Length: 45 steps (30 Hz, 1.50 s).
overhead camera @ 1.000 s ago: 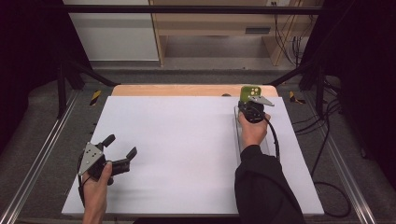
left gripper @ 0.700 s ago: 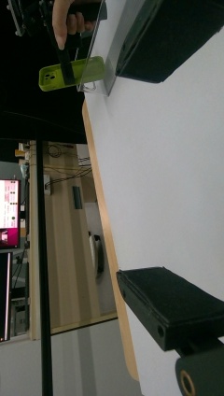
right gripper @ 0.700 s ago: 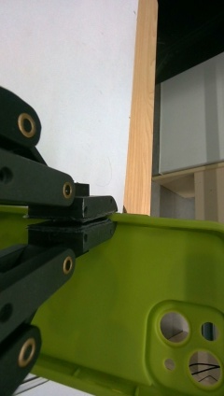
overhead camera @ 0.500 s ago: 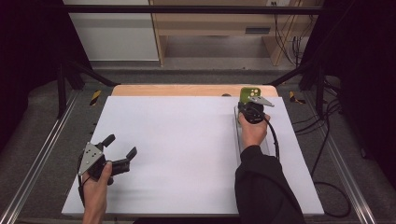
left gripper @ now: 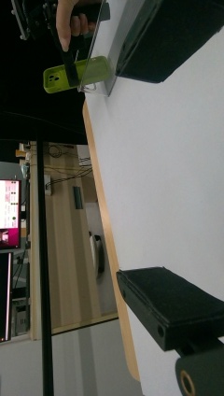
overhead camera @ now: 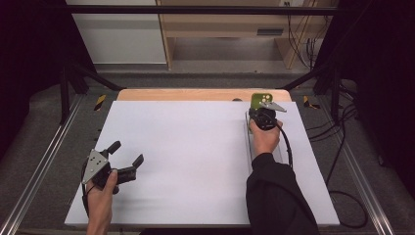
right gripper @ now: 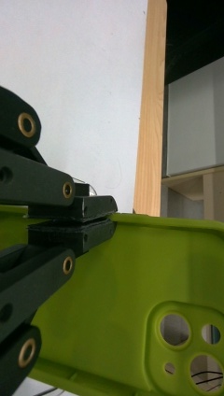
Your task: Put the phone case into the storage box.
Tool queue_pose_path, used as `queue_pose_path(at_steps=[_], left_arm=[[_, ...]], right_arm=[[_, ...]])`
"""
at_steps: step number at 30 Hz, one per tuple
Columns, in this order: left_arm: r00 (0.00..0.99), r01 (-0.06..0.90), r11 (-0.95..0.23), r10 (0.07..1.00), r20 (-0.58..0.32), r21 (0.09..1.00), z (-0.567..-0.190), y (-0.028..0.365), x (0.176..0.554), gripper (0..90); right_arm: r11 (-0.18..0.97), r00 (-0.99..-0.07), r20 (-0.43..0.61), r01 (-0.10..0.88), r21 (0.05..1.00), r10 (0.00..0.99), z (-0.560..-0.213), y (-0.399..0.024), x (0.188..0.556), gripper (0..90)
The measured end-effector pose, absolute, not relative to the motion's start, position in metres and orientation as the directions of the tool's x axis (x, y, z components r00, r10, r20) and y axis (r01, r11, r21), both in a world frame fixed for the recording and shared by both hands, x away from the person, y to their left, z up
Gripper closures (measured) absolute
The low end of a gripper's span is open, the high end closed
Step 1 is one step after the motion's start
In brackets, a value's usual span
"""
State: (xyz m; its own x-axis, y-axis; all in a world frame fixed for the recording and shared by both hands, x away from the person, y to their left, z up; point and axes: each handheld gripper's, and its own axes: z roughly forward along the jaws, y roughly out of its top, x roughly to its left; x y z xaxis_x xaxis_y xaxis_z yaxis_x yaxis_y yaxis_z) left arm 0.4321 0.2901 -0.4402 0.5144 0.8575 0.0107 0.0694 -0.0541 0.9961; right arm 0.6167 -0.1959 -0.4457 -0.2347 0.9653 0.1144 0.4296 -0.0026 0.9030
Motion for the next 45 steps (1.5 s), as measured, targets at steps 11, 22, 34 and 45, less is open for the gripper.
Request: queue_pose_path(at_steps=[11,22,34,45], left_arm=[[0.516,0.069,-0.055,0.857,0.012,0.996,-0.4401,0.29,0.4321,3.2],[0.519,0.069,-0.056,0.854,0.012,0.996,-0.4402,0.2897,0.4323,3.2],[0.522,0.068,-0.056,0.853,0.012,0.996,-0.4401,0.2892,0.4323,3.2],[0.522,0.068,-0.056,0.853,0.012,0.996,-0.44,0.2895,0.4322,3.2]], right_arm=[[-0.001,-0.237,0.118,0.44,0.898,0.964,-0.4466,-0.196,0.6165,87.6],[0.0,-0.244,0.122,0.447,0.894,0.962,-0.4471,-0.196,0.6164,87.4],[0.001,-0.246,0.122,0.448,0.894,0.962,-0.4475,-0.1963,0.6161,87.0],[0.004,-0.247,0.12,0.447,0.894,0.962,-0.4477,-0.1962,0.616,86.2]])
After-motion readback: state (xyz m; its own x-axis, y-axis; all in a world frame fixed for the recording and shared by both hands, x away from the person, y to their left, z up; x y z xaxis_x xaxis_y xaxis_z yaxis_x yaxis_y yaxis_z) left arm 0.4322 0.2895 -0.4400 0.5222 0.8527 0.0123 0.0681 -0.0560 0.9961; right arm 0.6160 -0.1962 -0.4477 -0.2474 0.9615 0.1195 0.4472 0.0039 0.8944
